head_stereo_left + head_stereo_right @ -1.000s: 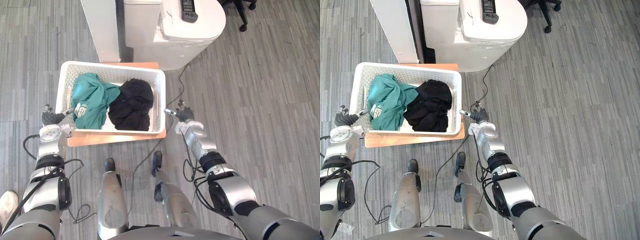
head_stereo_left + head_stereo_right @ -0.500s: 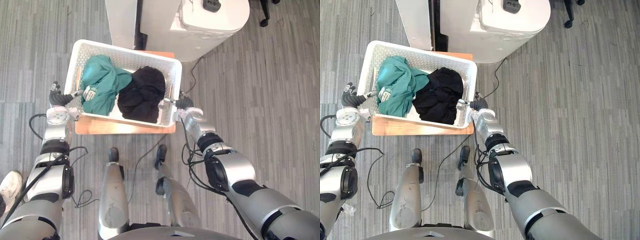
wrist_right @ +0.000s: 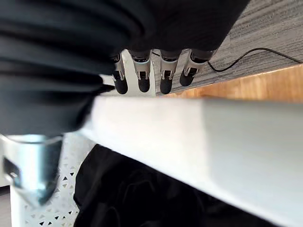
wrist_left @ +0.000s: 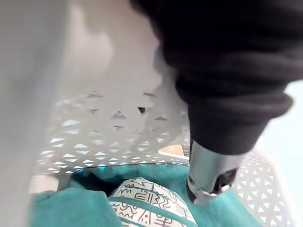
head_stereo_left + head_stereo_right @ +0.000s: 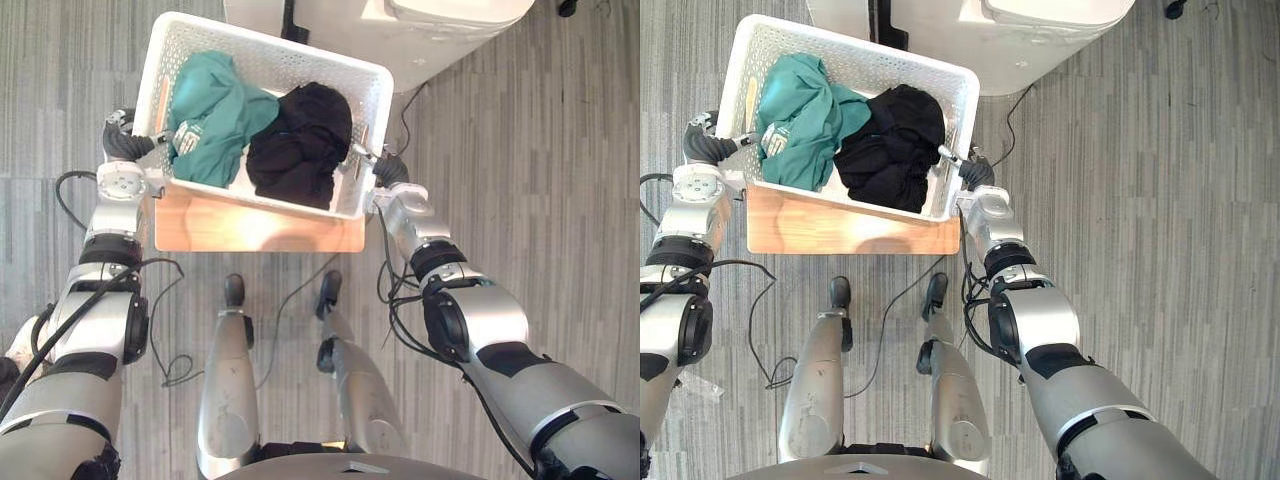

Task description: Pick up the laundry basket with both hands and put the clothes into the washing machine.

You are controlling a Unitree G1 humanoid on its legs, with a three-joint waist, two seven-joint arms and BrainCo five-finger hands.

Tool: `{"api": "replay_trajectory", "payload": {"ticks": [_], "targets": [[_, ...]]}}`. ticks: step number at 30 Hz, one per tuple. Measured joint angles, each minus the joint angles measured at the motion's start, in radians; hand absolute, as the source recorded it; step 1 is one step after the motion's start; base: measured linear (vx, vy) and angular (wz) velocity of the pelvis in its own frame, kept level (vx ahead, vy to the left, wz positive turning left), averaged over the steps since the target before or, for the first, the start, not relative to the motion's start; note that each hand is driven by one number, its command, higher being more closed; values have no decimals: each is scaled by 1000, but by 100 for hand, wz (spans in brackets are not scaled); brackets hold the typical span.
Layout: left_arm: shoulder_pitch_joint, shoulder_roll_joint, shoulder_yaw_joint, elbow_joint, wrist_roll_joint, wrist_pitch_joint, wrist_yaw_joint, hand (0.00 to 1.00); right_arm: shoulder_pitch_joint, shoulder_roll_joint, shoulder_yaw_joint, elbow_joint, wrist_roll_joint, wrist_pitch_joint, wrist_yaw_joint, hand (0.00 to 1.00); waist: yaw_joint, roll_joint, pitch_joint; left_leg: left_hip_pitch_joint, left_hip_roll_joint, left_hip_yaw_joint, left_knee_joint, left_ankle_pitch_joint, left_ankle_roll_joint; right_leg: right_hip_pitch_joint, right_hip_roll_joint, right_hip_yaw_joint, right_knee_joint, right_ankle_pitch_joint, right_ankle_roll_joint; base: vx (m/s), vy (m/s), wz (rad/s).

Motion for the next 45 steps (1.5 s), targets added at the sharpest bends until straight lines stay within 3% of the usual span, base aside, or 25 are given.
{"api": "replay_trajectory", "payload": {"ticks": [10, 20, 27, 29, 31, 38, 42, 45], "targets": [[-31, 23, -79, 0, 7, 12, 0, 100, -3, -19, 76, 8, -64, 0, -3, 100, -14, 0, 0, -14, 2, 35, 34, -22, 17, -16, -4, 34, -3, 24, 24, -2, -21, -9], [-29, 47, -110, 14, 25, 31, 0, 100, 2, -26, 158, 2, -115, 3, -1, 100, -15, 0, 0, 8, 16, 48, 24, -21, 16, 0, 7, 52, -34, 78, 16, 3, -46, -7], [-1, 26, -117, 39, 46, 50, -1, 100, 28, -25, 196, 29, -204, 38, 2, 100, -26, 0, 0, 84, 13, 35, -62, 23, -1, 41, 12, 48, -34, 87, 9, 37, -62, 5], [10, 23, -117, 39, 47, 51, -3, 100, 29, -29, 201, 30, -282, 47, 11, 100, -33, 0, 0, 93, 10, 26, -80, 38, -7, 49, 13, 44, -34, 82, 4, 34, -76, 13], [23, 9, -117, 39, 60, 51, -7, 100, 31, -55, 239, 30, -357, 49, 38, 100, -37, 0, 0, 96, 2, 17, -75, 41, -11, 64, 8, 32, -34, 41, -34, 20, -60, 19], [57, -12, -117, 26, 85, 41, -25, 100, 36, -97, 326, 29, -686, 49, 80, 100, -37, -1, -1, 113, 4, -5, -95, 63, -22, 86, 13, -1, -34, 19, -34, 9, -58, 12], [80, -14, -118, -6, 87, 33, -25, 100, 34, -112, 358, 25, -801, 43, 90, 100, -35, -3, -3, 113, 3, -6, -94, 62, -21, 88, 11, -5, -34, 18, -32, 23, -8, 2], [91, -14, -118, -15, 85, 28, -25, 100, 35, -126, 394, 15, -820, 43, 104, 100, -34, -3, -5, 113, 3, -7, -94, 62, -22, 88, 11, -6, -34, 18, -32, 21, -7, 0]]}}
